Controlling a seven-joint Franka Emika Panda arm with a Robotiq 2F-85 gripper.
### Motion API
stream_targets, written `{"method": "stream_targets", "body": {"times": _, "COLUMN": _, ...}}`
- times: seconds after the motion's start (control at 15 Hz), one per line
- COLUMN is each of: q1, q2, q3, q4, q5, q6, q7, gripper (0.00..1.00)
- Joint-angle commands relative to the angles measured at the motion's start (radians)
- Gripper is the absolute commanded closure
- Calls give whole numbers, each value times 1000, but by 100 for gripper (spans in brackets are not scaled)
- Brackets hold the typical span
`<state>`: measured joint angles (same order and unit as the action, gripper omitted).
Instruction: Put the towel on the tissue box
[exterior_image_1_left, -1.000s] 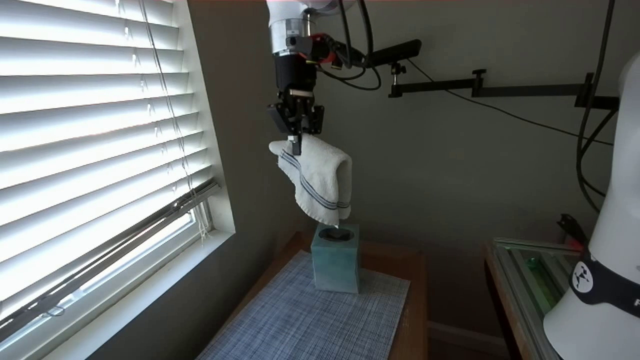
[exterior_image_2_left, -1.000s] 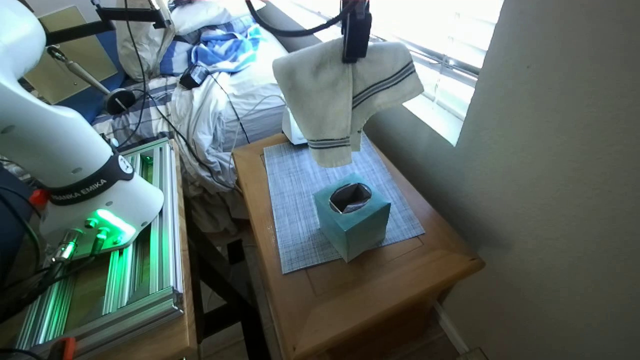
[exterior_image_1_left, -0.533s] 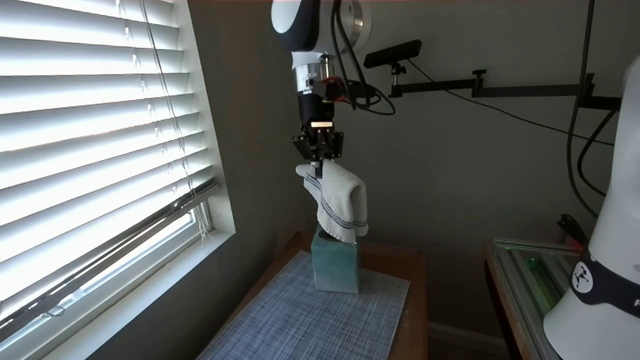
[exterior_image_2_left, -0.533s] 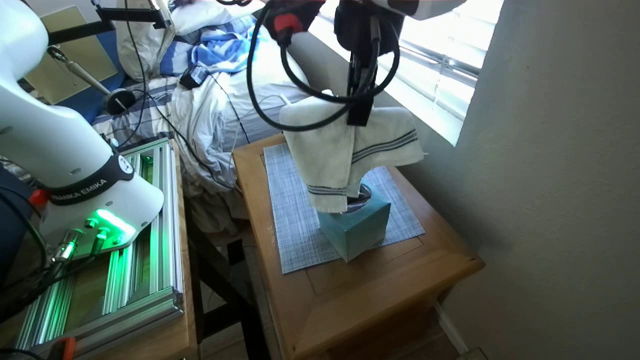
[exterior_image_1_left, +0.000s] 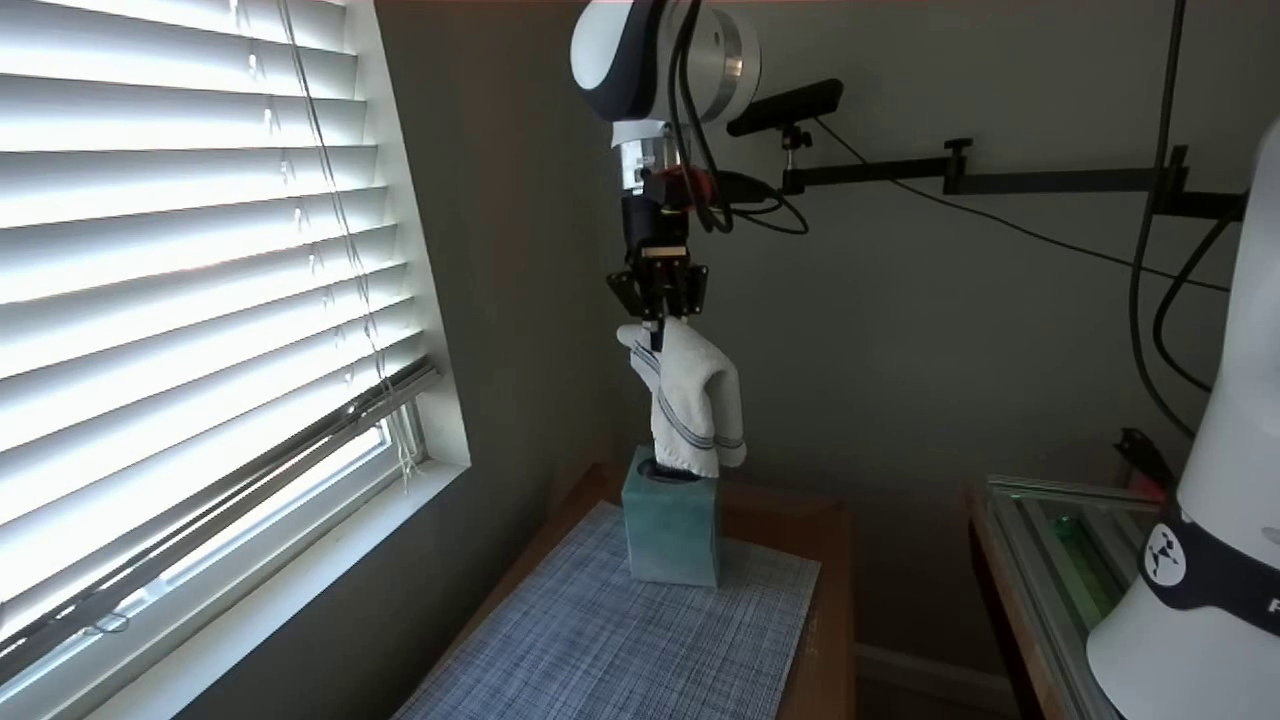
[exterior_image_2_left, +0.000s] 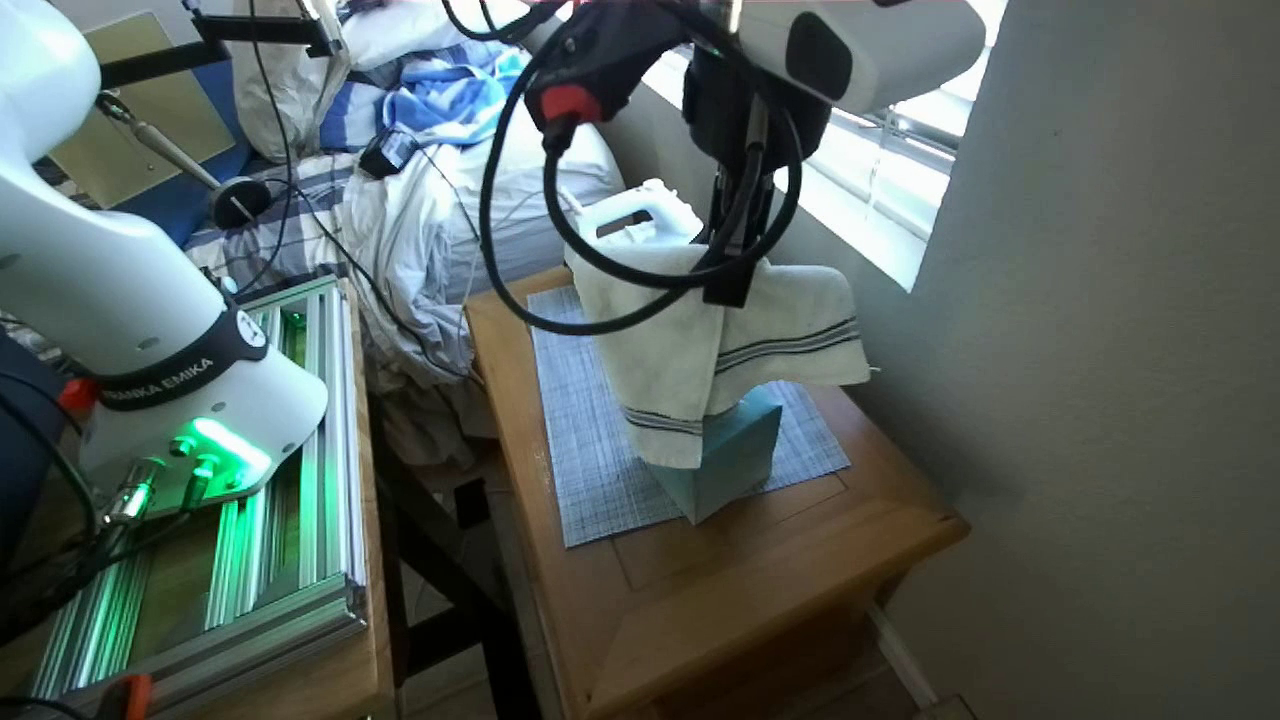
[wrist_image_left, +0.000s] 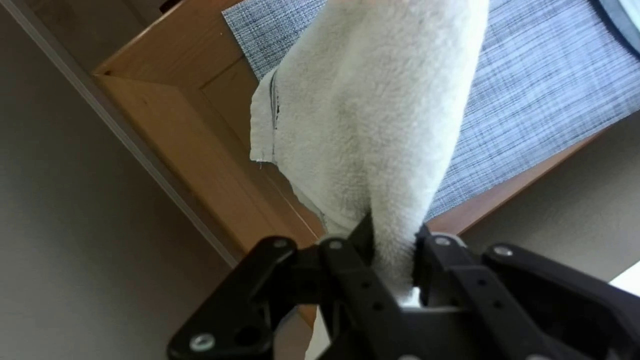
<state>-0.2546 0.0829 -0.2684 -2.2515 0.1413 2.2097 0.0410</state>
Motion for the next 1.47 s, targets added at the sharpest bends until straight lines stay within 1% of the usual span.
{"method": "stream_targets", "body": {"times": 0.0, "q1": -14, "q2": -55, "q3": -19, "q4": -3, "q5": -61, "q6": 12, "q7": 68, "gripper": 97}}
{"method": "stream_targets", "body": {"times": 0.07, "q1": -14, "q2": -61, "q3": -21, "q4": -5, "q5": -77, "q6": 15, "q7": 80, "gripper": 97}}
{"method": "stream_targets", "body": {"times": 0.33, "q1": -5, "q2": -55, "q3": -18, "q4": -26, "q5": -232, "q6": 12, "q7": 188, "gripper": 97}}
{"method": "stream_targets", "body": {"times": 0.53, "q1": 0, "q2": -43, "q3": -13, "q4": -58, "q5": -306, "q6": -3, "q7": 225, "gripper": 97}}
{"method": "stream_targets", "body": {"times": 0.67, "q1": 7, "q2": -39, "q3": -5, "q4": -83, "q5": -317, "q6": -15, "q7": 217, "gripper": 97}}
{"method": "stream_targets", "body": {"times": 0.73, "q1": 12, "q2": -35, "q3": 2, "q4": -99, "q5": -304, "q6": -16, "q7": 199, "gripper": 97}}
{"method": "stream_targets", "body": {"times": 0.87, "q1": 26, "q2": -22, "q3": 22, "q4": -132, "q5": -278, "q6": 16, "q7": 185, "gripper": 97}}
{"method": "stream_targets", "body": {"times": 1.13, "q1": 59, "q2": 31, "q3": 57, "q4": -161, "q5": -255, "q6": 92, "q7": 201, "gripper": 97}}
{"method": "stream_targets", "body": {"times": 1.27, "q1": 74, "q2": 63, "q3": 68, "q4": -164, "q5": -253, "q6": 156, "q7": 229, "gripper": 97}}
{"method": "stream_targets", "body": {"times": 1.33, "q1": 82, "q2": 80, "q3": 67, "q4": -161, "q5": -259, "q6": 188, "q7": 272, "gripper": 97}}
{"method": "stream_targets", "body": {"times": 1.4, "q1": 89, "q2": 92, "q3": 67, "q4": -157, "q5": -257, "q6": 199, "q7": 293, "gripper": 97}}
